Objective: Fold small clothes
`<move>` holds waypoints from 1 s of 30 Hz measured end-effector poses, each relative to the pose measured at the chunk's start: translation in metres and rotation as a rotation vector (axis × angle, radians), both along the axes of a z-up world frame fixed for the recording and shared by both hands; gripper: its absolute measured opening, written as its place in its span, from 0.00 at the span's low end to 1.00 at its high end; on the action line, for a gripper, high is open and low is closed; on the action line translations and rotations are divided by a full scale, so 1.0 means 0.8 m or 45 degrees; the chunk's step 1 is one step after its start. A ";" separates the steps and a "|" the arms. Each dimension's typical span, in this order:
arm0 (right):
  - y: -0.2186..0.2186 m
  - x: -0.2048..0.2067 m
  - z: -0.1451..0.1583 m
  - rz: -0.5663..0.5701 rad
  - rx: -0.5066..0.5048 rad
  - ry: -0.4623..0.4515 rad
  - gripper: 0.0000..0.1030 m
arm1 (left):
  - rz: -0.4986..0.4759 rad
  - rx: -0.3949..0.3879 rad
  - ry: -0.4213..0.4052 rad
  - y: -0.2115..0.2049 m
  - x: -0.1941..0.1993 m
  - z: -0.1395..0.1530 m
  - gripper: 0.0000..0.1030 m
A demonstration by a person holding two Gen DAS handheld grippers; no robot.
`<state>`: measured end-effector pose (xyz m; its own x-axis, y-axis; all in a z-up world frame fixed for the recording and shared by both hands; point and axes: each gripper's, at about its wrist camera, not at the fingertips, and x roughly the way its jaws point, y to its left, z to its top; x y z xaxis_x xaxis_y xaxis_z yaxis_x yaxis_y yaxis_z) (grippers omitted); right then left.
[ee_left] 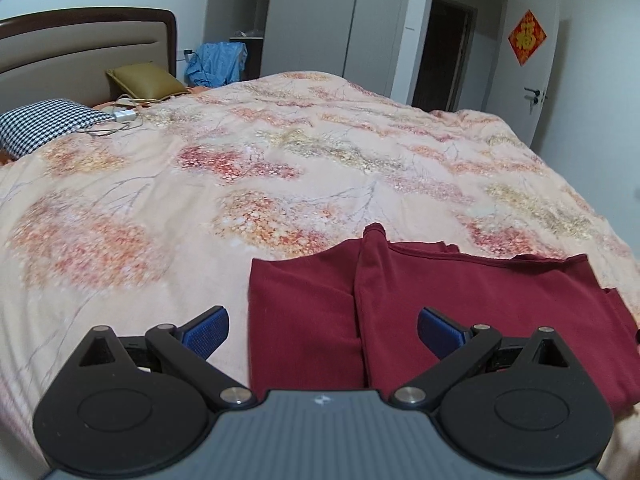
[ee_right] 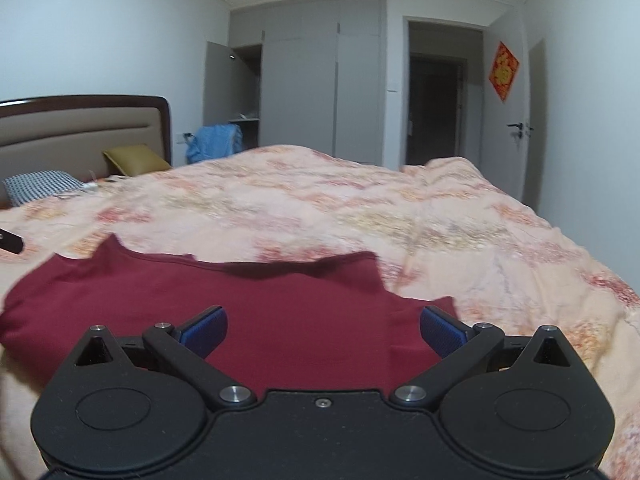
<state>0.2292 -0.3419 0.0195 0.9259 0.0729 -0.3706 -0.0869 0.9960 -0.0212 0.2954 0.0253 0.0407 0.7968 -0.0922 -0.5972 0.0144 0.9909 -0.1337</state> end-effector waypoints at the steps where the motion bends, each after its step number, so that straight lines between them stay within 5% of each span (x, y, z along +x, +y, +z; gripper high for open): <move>1: 0.006 -0.008 0.002 0.014 0.004 -0.003 0.99 | 0.006 -0.009 0.000 0.000 -0.008 0.002 1.00; 8: 0.012 -0.053 -0.003 -0.010 0.027 0.049 0.99 | 0.001 -0.121 0.006 -0.001 -0.062 -0.008 1.00; 18: -0.017 -0.102 -0.059 -0.199 0.095 0.145 0.99 | 0.012 -0.374 0.067 -0.003 -0.100 -0.099 1.00; 25: 0.002 -0.060 -0.040 -0.233 0.138 0.040 0.99 | 0.061 -0.542 0.041 -0.008 -0.097 -0.114 1.00; 30: 0.007 -0.018 -0.056 -0.346 0.103 0.165 0.99 | 0.176 -0.553 0.061 -0.009 -0.075 -0.114 1.00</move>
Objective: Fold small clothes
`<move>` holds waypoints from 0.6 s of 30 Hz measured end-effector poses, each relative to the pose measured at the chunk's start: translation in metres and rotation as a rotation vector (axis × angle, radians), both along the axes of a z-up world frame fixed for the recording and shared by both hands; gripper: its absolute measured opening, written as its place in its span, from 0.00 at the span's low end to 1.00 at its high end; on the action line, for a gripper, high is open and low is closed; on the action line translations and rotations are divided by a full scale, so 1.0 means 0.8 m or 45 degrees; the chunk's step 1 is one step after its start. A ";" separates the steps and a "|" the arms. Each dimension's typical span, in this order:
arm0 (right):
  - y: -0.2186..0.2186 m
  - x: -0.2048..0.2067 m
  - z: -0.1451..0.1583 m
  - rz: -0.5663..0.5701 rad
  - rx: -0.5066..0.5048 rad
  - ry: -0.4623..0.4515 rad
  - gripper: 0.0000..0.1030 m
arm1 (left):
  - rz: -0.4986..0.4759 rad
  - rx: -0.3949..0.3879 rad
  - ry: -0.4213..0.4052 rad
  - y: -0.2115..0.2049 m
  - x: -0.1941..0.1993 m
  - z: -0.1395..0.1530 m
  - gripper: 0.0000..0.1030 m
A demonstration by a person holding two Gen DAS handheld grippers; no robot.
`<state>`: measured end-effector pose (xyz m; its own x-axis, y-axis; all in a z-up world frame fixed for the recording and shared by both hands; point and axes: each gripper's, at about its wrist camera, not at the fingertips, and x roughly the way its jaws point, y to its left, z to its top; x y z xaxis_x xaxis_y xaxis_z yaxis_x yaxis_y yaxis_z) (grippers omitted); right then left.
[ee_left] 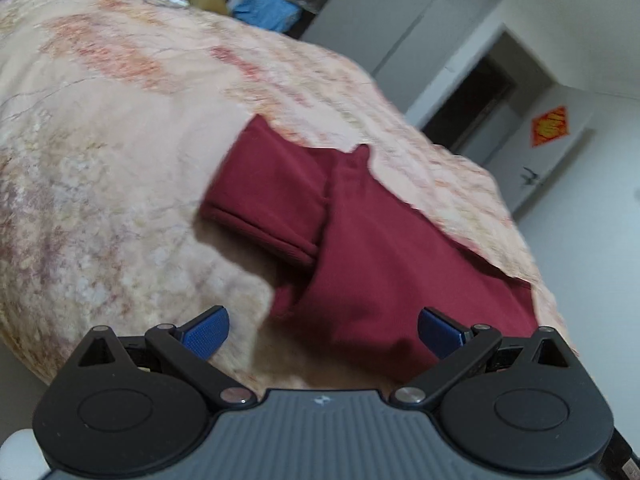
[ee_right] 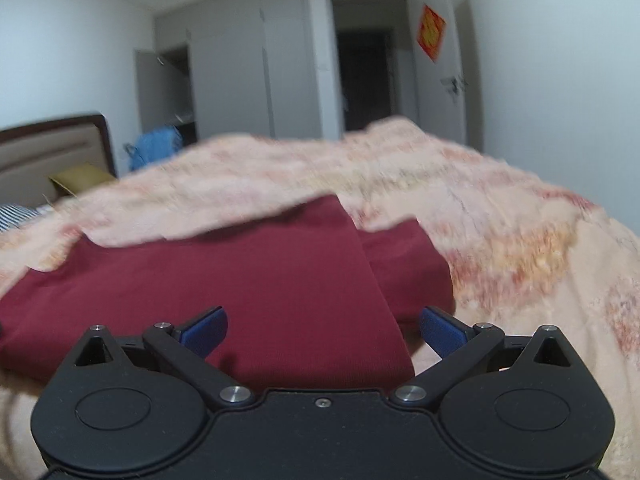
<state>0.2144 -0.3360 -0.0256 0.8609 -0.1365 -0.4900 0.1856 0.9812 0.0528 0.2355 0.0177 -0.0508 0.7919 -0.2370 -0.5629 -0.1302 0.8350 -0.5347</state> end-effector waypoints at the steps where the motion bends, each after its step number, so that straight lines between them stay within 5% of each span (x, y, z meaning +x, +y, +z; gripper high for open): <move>1: -0.001 0.001 -0.009 -0.014 -0.012 0.027 0.99 | 0.023 0.010 0.024 0.002 0.004 -0.003 1.00; 12: -0.012 -0.038 -0.067 0.039 -0.080 -0.118 0.99 | -0.016 0.280 -0.032 -0.016 -0.004 -0.030 1.00; 18: -0.016 -0.040 -0.051 0.034 -0.035 -0.079 0.99 | -0.022 0.283 -0.051 -0.013 -0.007 -0.032 1.00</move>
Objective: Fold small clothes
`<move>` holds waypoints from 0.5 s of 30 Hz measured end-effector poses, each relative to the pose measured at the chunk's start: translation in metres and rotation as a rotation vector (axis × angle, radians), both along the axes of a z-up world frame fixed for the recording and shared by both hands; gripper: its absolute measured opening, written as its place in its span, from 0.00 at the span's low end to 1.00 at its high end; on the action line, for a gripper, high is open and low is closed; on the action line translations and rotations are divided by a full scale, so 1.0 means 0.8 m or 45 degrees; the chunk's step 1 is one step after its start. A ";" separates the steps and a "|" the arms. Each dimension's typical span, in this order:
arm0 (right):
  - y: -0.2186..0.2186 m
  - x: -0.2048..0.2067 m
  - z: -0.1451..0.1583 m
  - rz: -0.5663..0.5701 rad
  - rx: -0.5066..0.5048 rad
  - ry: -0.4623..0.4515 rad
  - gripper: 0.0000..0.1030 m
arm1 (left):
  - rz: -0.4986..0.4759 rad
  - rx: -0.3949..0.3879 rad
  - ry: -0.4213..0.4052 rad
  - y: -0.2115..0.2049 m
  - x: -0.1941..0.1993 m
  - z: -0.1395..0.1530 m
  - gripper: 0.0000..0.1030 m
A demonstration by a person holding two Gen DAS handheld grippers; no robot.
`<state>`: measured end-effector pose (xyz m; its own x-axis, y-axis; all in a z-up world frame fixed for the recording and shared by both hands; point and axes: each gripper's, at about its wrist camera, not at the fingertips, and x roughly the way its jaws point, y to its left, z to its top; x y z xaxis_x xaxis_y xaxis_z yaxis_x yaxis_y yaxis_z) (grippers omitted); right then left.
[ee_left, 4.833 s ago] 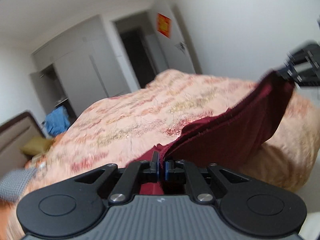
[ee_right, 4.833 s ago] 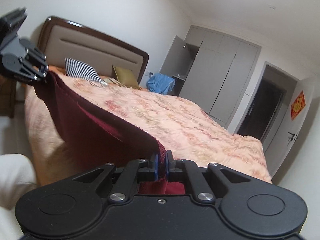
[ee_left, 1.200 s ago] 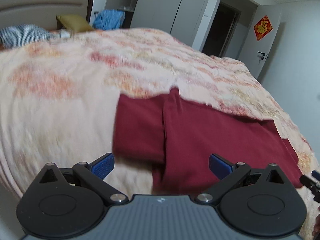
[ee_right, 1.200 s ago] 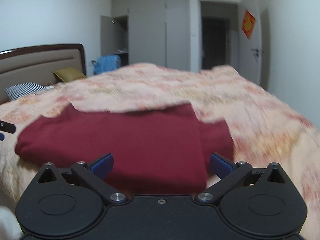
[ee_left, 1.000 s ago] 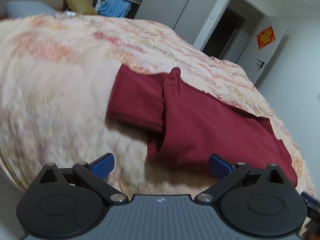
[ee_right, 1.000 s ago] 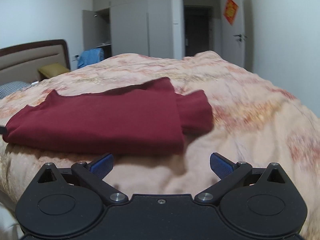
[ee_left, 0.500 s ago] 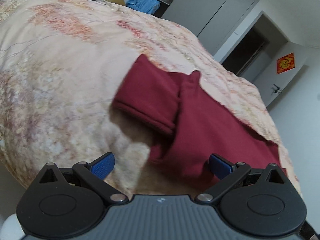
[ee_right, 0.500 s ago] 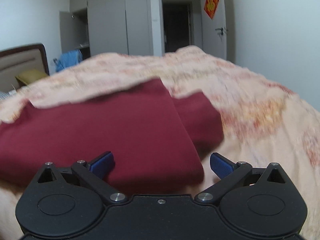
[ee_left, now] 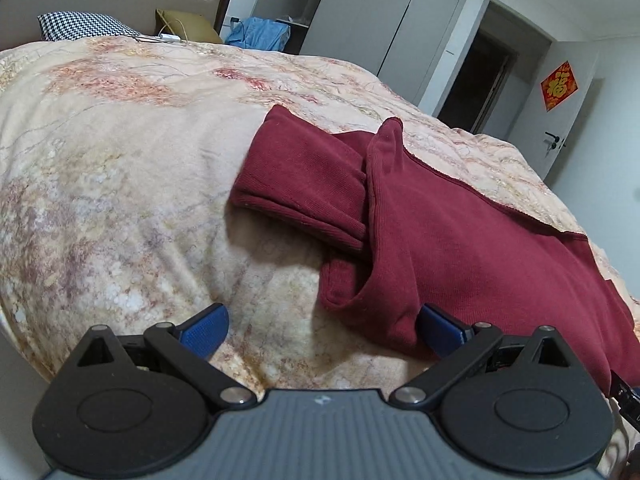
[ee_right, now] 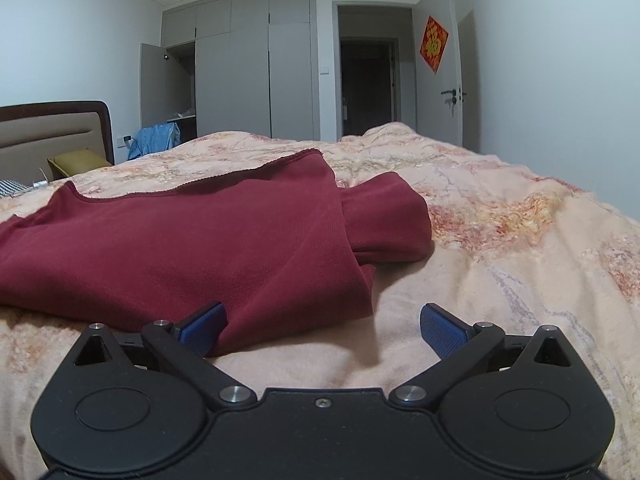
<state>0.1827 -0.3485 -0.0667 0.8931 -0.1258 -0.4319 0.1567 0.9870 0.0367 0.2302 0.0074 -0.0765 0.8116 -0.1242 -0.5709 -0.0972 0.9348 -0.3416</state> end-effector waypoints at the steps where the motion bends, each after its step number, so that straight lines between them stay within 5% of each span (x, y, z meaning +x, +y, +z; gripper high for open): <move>1: 0.001 0.000 0.011 -0.035 0.019 0.012 0.99 | -0.004 -0.007 0.001 0.001 0.000 0.001 1.00; 6: 0.039 0.001 0.053 0.032 -0.019 -0.142 1.00 | 0.000 -0.019 -0.003 0.003 -0.002 0.001 1.00; 15: 0.121 0.103 0.067 0.358 -0.221 -0.054 1.00 | 0.012 -0.074 0.002 0.011 -0.009 0.001 1.00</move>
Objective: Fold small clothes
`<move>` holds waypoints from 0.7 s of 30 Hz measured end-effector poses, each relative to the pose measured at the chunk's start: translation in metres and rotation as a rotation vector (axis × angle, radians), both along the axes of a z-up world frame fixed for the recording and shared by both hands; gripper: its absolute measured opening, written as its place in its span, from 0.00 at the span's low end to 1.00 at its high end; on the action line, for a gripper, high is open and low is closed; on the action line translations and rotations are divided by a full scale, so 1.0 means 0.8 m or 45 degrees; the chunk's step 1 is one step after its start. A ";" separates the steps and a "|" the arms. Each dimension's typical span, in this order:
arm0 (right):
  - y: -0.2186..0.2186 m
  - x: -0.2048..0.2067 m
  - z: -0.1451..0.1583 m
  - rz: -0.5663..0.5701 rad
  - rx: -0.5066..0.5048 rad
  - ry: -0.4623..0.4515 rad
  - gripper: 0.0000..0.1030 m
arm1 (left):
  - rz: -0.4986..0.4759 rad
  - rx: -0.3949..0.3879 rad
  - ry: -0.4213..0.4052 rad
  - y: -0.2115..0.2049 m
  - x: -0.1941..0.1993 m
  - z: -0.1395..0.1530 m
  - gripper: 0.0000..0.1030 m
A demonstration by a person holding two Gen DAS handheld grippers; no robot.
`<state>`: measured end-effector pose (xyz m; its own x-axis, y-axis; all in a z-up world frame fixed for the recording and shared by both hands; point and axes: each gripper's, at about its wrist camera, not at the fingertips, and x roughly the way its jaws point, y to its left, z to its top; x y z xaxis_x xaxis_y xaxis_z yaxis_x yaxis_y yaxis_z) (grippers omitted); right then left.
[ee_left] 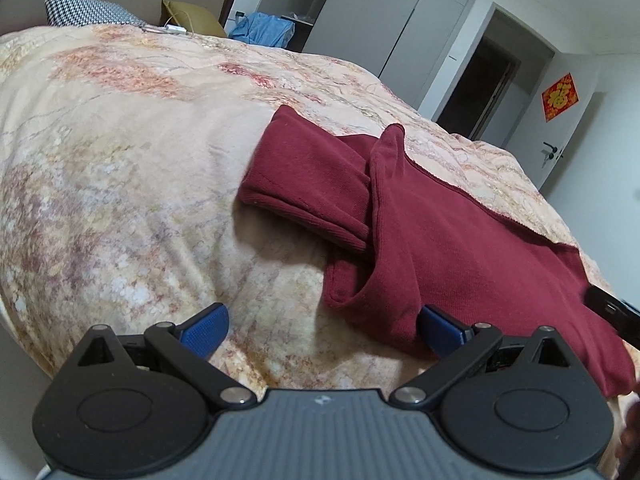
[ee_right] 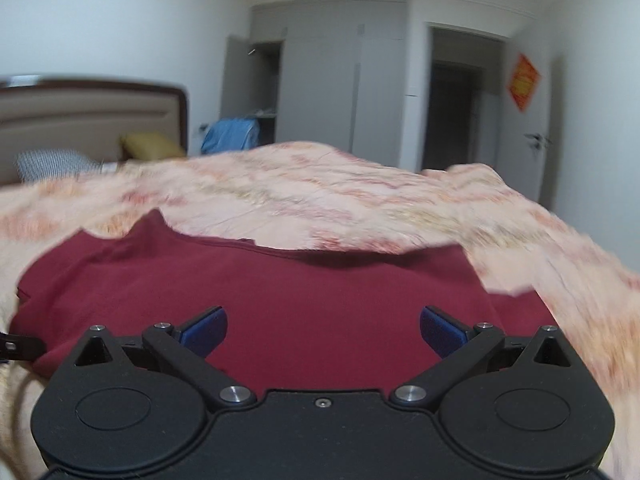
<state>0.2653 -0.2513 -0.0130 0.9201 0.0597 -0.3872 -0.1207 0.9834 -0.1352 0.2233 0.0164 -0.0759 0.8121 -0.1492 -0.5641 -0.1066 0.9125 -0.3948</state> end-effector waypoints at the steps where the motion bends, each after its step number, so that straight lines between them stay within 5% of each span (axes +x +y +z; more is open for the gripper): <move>1: 0.005 0.010 -0.001 0.017 -0.030 0.012 1.00 | 0.002 -0.008 -0.001 0.001 -0.001 0.000 1.00; 5: 0.016 0.029 -0.035 0.026 -0.095 0.105 1.00 | 0.003 -0.012 -0.008 0.001 -0.001 -0.001 1.00; 8: 0.006 0.020 -0.062 0.014 -0.004 0.027 1.00 | 0.006 -0.004 -0.006 -0.001 -0.001 -0.001 1.00; 21: -0.012 0.020 -0.066 0.041 0.131 0.056 1.00 | 0.065 0.047 -0.028 -0.013 -0.009 -0.001 1.00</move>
